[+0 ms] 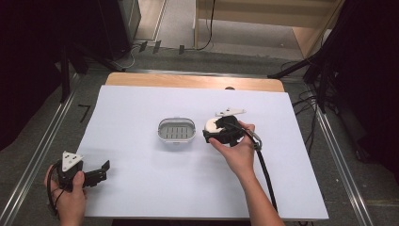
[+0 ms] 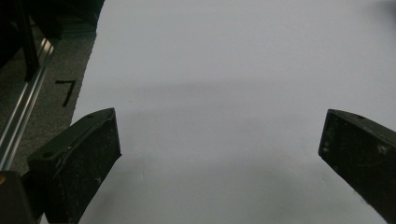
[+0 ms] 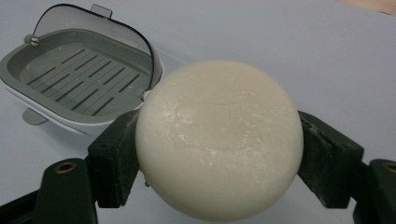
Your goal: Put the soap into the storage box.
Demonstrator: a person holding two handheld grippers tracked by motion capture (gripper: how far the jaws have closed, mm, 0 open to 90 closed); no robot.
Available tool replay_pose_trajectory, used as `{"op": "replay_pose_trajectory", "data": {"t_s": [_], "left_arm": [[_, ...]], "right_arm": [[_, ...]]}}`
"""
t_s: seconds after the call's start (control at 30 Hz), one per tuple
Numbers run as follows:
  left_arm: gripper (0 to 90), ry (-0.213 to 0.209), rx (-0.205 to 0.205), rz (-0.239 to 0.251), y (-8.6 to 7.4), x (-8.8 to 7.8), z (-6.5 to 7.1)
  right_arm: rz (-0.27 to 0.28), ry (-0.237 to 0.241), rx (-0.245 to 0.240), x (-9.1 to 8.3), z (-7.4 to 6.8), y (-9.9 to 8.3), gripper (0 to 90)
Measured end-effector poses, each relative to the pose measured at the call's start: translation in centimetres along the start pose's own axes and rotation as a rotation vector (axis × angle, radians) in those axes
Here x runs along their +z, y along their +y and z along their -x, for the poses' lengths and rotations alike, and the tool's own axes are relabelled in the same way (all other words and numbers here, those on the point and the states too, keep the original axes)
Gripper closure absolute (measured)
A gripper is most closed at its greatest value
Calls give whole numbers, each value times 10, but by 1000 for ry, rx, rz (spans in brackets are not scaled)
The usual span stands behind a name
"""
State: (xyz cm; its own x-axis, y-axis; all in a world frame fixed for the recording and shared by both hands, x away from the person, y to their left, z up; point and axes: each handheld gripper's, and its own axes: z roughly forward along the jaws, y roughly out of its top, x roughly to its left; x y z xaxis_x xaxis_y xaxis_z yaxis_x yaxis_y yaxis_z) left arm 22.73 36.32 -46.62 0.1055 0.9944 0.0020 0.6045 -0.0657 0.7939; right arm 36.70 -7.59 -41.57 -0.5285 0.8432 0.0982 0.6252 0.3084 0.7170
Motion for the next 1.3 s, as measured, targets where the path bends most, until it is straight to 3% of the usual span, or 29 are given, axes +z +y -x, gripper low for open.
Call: {"op": "replay_pose_trajectory", "data": {"t_s": [0.63, 1.3], "left_arm": [[0, 2, 3, -2, 0, 0, 0], [0, -1, 3, -8, 0, 0, 0]], "right_arm": [[9, 31, -5, 6, -11, 18, 234], [-7, 80, -42, 25, -44, 34, 234]]}}
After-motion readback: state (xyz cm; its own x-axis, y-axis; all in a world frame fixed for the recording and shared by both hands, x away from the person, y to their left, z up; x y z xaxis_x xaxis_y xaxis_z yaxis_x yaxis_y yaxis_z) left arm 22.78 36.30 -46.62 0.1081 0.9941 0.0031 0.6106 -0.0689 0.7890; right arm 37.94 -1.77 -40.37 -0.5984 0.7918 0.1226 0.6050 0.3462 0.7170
